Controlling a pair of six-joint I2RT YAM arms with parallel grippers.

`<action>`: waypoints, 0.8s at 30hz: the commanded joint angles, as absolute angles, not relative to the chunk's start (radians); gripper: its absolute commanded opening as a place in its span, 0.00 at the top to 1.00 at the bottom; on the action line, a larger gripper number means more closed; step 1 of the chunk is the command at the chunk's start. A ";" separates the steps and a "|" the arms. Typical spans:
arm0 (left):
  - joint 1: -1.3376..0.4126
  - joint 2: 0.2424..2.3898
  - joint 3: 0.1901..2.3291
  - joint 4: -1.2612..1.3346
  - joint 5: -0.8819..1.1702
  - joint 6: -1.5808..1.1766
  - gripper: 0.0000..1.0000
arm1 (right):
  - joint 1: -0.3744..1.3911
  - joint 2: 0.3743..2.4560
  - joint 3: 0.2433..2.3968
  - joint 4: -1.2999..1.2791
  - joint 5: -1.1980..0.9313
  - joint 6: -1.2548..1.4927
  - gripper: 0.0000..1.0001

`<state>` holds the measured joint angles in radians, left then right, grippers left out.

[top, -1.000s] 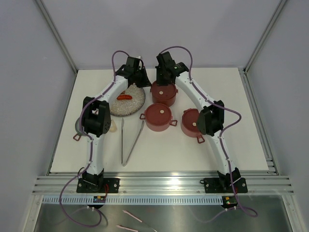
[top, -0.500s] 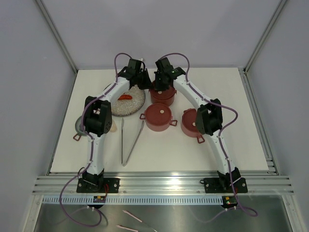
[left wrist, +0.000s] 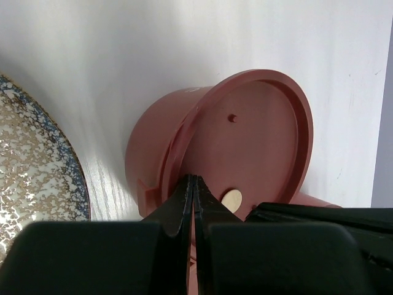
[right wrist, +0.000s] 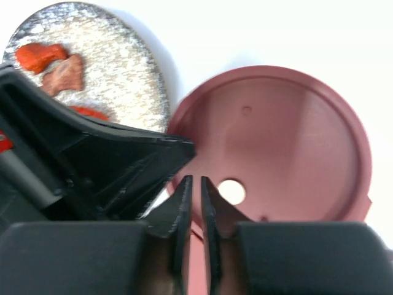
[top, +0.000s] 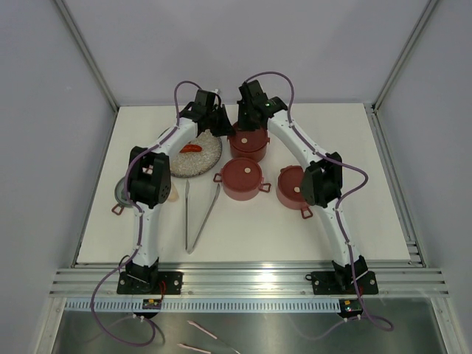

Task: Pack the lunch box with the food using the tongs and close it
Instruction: Close the box lid on the packing box.

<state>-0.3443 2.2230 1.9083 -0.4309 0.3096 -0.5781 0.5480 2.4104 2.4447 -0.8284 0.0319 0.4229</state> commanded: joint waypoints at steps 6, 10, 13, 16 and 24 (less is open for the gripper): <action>-0.337 2.270 1.885 -0.465 0.313 -0.558 1.00 | 0.514 2.293 2.364 -0.850 0.253 0.368 0.66; -0.337 2.264 1.885 -0.469 0.313 -0.554 1.00 | 0.473 2.272 2.315 -0.853 0.279 0.354 0.58; -0.336 2.263 1.890 -0.472 0.316 -0.552 1.00 | 0.457 2.278 2.313 -0.870 0.276 0.341 0.54; -0.337 2.263 1.893 -0.476 0.319 -0.554 1.00 | 0.456 2.292 2.319 -0.893 0.284 0.325 0.53; -0.336 2.260 1.899 -0.482 0.319 -0.549 1.00 | 0.440 2.322 2.310 -0.900 0.262 0.336 0.59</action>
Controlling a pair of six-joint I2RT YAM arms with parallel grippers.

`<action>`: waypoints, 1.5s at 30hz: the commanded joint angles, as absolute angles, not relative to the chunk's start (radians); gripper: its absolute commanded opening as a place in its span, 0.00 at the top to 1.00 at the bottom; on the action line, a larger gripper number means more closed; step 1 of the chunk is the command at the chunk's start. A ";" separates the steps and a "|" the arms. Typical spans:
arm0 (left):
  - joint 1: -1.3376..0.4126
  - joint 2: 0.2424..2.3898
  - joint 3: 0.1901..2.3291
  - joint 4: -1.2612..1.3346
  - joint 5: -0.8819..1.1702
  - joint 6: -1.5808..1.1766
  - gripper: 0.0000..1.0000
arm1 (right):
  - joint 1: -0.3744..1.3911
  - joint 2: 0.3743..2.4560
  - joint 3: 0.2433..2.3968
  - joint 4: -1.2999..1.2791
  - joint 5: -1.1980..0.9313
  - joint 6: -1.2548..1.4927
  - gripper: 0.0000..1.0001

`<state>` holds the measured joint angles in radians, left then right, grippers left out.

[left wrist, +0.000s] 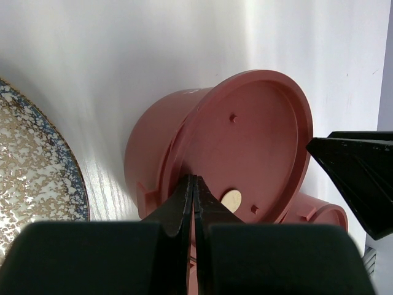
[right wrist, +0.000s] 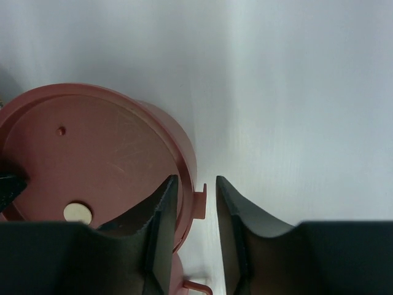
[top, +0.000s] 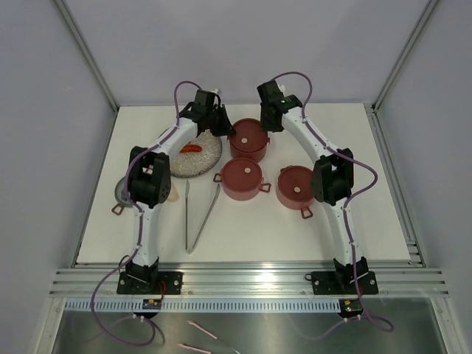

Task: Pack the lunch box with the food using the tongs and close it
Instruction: Close the box lid on the packing box.

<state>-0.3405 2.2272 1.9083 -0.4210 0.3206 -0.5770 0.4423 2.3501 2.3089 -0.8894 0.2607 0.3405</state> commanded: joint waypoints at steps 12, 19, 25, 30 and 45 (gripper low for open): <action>-0.337 2.255 1.891 -0.486 0.324 -0.545 1.00 | 0.439 2.316 2.272 -0.870 0.232 0.341 0.64; -0.336 2.252 1.887 -0.488 0.322 -0.543 1.00 | 0.431 2.319 2.266 -0.856 0.213 0.363 0.77; -0.337 2.240 1.867 -0.485 0.324 -0.538 1.00 | 0.430 2.283 2.230 -0.833 0.210 0.362 1.00; -0.337 2.223 1.858 -0.503 0.324 -0.522 1.00 | 0.431 2.266 2.259 -0.860 0.180 0.364 1.00; -0.337 2.134 1.824 -0.520 0.314 -0.494 1.00 | 0.430 2.281 2.336 -0.939 0.101 0.385 1.00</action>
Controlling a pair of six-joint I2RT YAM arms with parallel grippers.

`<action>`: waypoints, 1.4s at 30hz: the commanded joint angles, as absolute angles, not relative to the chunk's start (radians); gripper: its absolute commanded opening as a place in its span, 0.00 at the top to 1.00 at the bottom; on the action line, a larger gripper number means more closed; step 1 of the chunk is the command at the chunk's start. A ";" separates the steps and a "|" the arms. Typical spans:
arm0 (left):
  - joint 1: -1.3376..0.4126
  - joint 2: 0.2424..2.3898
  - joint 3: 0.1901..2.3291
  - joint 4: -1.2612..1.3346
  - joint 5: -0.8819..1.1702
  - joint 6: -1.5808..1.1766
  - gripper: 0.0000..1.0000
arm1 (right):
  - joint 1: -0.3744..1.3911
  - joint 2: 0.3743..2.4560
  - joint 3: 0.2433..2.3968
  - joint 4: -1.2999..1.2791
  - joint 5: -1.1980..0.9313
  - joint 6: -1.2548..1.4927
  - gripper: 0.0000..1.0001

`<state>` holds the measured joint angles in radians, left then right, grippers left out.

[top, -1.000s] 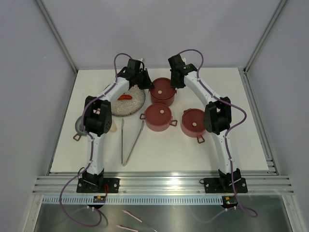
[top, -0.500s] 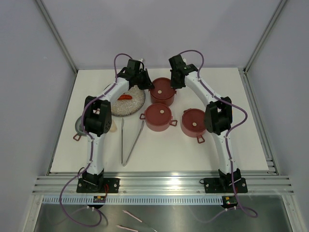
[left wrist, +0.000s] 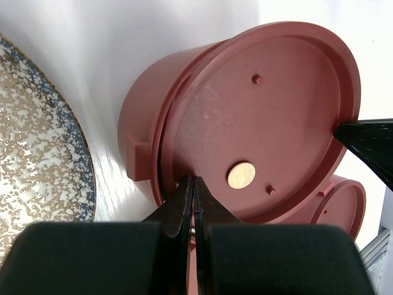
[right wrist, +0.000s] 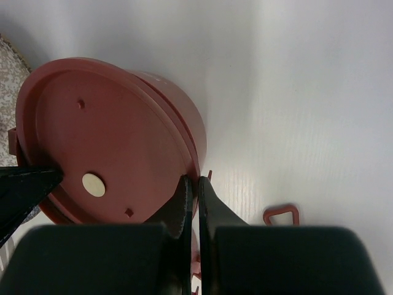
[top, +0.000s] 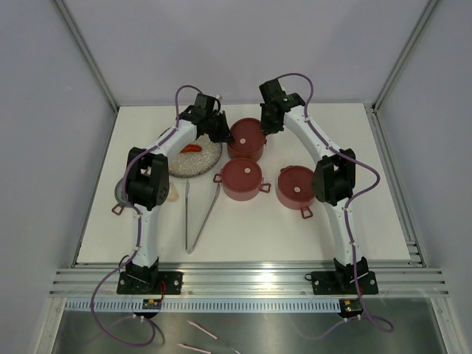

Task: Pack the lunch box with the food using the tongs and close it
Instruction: Close the box lid on the packing box.

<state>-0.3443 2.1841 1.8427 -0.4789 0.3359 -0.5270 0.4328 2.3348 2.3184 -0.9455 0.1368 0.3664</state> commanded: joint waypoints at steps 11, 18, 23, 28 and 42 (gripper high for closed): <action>-0.337 2.076 1.810 -0.502 0.331 -0.483 1.00 | 0.402 2.279 2.327 -0.926 0.005 0.457 1.00; -0.339 2.049 1.816 -0.488 0.351 -0.485 1.00 | 0.402 2.330 2.356 -0.969 -0.028 0.459 1.00; -0.337 2.066 1.835 -0.492 0.354 -0.488 1.00 | 0.402 2.348 2.359 -0.980 -0.020 0.457 1.00; -0.341 2.085 1.855 -0.489 0.354 -0.497 1.00 | 0.402 2.379 2.378 -1.003 -0.026 0.451 1.00; -0.344 2.172 1.913 -0.502 0.357 -0.511 1.00 | 0.402 2.398 2.375 -0.985 -0.020 0.459 1.00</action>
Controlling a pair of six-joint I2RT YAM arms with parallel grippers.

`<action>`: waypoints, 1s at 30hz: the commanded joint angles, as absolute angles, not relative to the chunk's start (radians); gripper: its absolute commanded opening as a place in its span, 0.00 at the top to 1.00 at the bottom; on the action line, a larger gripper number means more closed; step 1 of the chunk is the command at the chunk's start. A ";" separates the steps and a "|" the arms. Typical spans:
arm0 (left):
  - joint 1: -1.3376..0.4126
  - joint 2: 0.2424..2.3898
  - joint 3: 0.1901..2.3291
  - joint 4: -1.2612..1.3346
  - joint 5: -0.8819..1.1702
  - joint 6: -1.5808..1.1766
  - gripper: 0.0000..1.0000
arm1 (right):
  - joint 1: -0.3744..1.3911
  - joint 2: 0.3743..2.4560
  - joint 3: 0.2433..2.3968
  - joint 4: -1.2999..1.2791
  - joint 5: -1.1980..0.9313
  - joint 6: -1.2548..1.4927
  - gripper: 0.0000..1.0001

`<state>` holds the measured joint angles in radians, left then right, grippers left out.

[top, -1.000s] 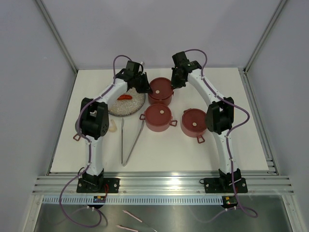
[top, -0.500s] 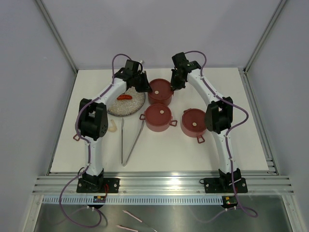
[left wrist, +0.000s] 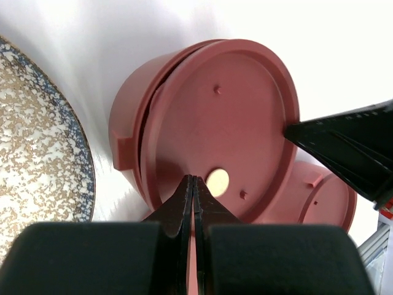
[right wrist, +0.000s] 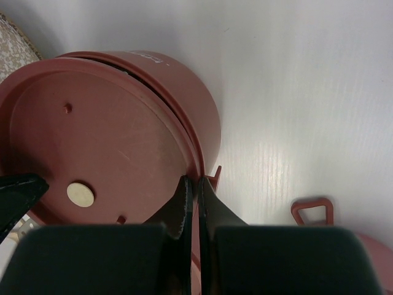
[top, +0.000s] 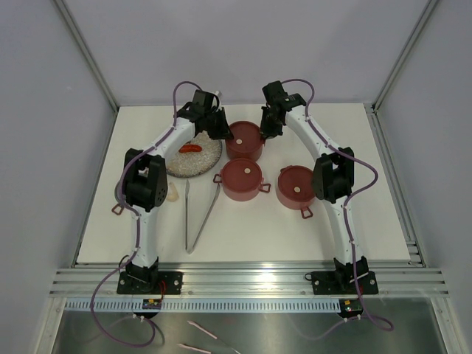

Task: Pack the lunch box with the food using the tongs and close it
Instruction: Close the box lid on the packing box.

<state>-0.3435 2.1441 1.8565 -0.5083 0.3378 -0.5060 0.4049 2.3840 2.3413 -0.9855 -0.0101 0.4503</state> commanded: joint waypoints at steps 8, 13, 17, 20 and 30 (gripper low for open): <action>-0.342 2.210 1.919 -0.515 0.347 -0.511 1.00 | 0.400 2.388 2.379 -0.983 -0.012 0.460 1.00; -0.344 2.215 1.898 -0.514 0.337 -0.505 1.00 | 0.402 2.373 2.361 -0.968 -0.026 0.466 0.80; -0.344 2.215 1.885 -0.518 0.328 -0.500 1.00 | 0.402 2.307 2.329 -0.936 -0.014 0.465 0.60; -0.342 2.214 1.876 -0.520 0.324 -0.497 1.00 | 0.405 2.254 2.310 -0.904 -0.005 0.457 0.56; -0.341 2.212 1.850 -0.515 0.319 -0.499 1.00 | 0.462 2.307 2.411 -0.910 0.005 0.436 0.98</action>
<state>-0.3435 2.1971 1.8763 -0.4988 0.3378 -0.5098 0.4316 2.3020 2.3356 -0.9104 0.0128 0.4477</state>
